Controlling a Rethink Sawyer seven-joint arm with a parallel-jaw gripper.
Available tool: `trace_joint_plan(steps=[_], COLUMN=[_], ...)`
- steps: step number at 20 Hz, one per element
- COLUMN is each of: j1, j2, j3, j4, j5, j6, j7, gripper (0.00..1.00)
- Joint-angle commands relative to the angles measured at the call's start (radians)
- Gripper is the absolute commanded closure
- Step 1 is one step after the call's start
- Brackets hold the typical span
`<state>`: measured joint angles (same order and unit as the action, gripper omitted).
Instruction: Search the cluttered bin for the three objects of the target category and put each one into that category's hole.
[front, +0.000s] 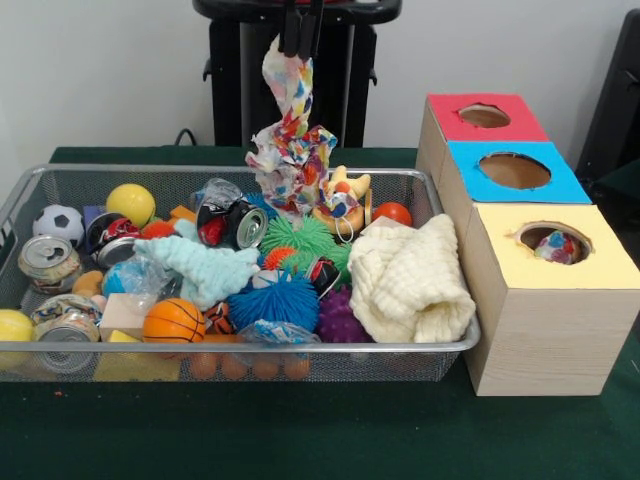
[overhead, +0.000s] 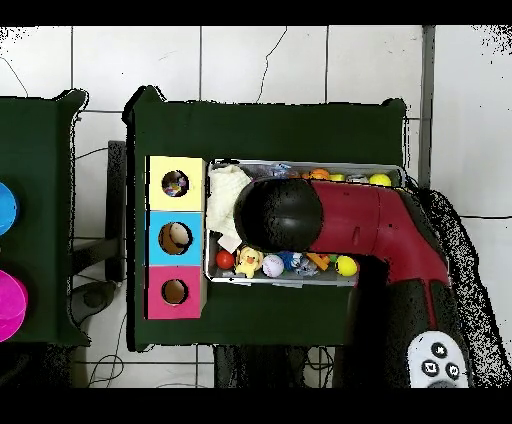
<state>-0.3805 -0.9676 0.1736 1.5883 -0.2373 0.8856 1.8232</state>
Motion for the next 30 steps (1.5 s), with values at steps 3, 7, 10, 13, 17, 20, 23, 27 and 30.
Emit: trace_joint_plan(steps=[3,7,10,13,17,20,23,27,30], j1=[-0.161,-0.175,-0.180,-0.175,-0.147,-0.116,-0.085,-0.042,-0.007], j2=[-0.065,-0.069,-0.067,-0.065,-0.060,-0.055,-0.050,-0.033,-0.027], j3=[0.195,0.227,0.245,0.254,0.256,0.250,0.242,0.229,0.213], j4=[0.157,0.158,0.153,0.145,0.126,0.107,0.084,0.053,0.033], j5=[0.090,0.066,0.049,0.037,0.026,0.017,0.012,0.006,0.003], j6=[-0.115,-0.105,-0.097,-0.088,-0.065,-0.046,-0.016,0.002,0.015], j7=[-0.281,-0.251,-0.229,-0.206,-0.163,-0.126,-0.094,-0.053,-0.022], gripper=[1.00,1.00,1.00,1.00,1.00,1.00,1.00,1.00,1.00])
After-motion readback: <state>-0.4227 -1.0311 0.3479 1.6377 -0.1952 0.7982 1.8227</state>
